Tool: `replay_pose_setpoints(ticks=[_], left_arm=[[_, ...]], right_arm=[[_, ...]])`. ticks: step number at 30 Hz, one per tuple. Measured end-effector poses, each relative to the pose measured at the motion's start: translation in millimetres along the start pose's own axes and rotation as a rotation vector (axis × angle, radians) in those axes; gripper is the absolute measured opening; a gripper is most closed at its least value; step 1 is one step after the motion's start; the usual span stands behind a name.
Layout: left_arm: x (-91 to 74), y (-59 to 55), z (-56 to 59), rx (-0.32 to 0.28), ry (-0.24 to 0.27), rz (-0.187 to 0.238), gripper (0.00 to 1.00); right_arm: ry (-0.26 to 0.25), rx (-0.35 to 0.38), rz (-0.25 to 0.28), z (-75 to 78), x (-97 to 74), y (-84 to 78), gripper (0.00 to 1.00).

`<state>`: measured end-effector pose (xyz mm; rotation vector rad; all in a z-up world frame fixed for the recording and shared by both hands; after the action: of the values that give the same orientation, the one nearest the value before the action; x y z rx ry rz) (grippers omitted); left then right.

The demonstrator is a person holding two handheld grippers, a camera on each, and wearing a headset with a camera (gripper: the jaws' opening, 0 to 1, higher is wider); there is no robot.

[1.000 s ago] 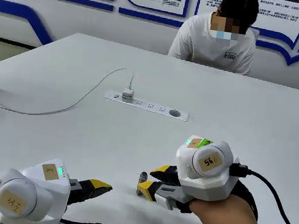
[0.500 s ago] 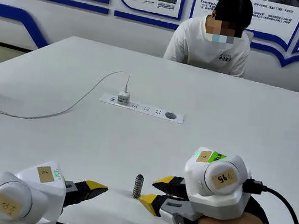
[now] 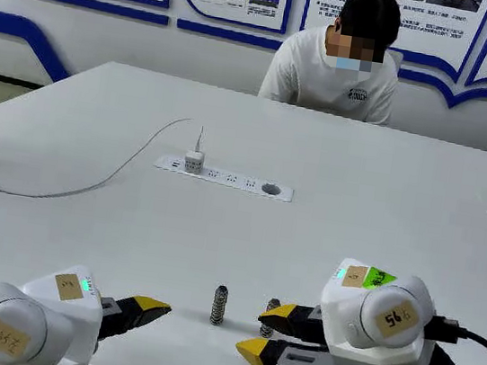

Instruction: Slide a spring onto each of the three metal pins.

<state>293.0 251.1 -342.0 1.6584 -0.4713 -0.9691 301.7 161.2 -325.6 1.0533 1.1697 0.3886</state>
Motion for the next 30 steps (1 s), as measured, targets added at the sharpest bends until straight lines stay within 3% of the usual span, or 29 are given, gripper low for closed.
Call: replay_pose_setpoints(ticks=[13, 30], left_arm=[[1.0, -1.2, 1.6, -0.004, -0.008, -0.008, 0.65], [3.1, -3.1, 0.4, -0.015, -0.011, -0.016, 0.67]], right_arm=[[-0.016, -0.002, -0.016, 1.1, -23.6, -18.1, 0.27], [-0.086, 0.040, -0.017, 19.2, -51.4, -39.3, 0.32]])
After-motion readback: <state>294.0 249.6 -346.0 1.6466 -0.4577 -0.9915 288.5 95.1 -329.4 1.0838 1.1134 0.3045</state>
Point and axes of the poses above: the centre of the closed fingertips' face, and the gripper's own axes: x roughly forward along the fingers, z roughly to its right, y roughly out of its top, the point moved 2 cm from there along -x, roughly backward along the fingers, and after that the axes turned 9 degrees about y, right-handed, at the moved point
